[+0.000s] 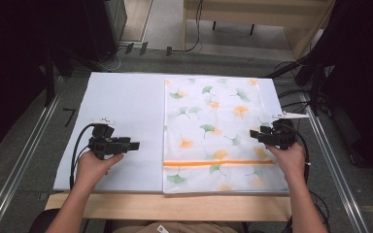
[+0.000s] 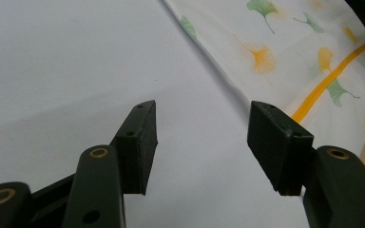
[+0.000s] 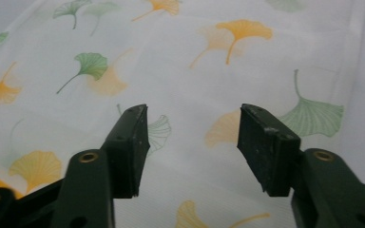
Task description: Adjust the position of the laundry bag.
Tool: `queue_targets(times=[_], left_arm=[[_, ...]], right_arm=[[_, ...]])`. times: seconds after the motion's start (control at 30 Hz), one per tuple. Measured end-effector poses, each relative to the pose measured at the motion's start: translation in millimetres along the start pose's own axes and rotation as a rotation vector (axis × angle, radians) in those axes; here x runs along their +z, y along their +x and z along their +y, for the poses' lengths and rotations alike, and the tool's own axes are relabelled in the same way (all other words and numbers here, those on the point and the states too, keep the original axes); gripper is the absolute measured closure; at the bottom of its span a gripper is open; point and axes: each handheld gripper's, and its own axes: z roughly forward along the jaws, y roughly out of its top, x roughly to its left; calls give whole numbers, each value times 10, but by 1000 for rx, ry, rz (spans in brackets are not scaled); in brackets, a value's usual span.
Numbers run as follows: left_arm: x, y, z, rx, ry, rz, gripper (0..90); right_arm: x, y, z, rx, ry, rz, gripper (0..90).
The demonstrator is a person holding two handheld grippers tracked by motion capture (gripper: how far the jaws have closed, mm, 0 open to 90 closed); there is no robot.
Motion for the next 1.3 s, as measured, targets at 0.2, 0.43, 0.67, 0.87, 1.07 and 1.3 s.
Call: queue_targets(times=[0.2,0.43,0.67,0.87,1.07,1.3], left_arm=[[29,-61,12,46,-1,33,433],[42,-65,32,60,-14,34,415],[52,-77,23,64,-13,47,404],[63,-87,25,68,-3,44,384],[90,-104,31,63,10,43,407],[93,-97,32,59,-3,39,414]], right_arm=[[8,65,-8,-3,-7,39,316],[41,79,-30,-33,15,35,357],[47,77,-27,-33,26,42,460],[49,56,-32,-26,32,38,467],[75,38,-41,-21,58,37,484],[92,32,-50,-30,70,32,479]])
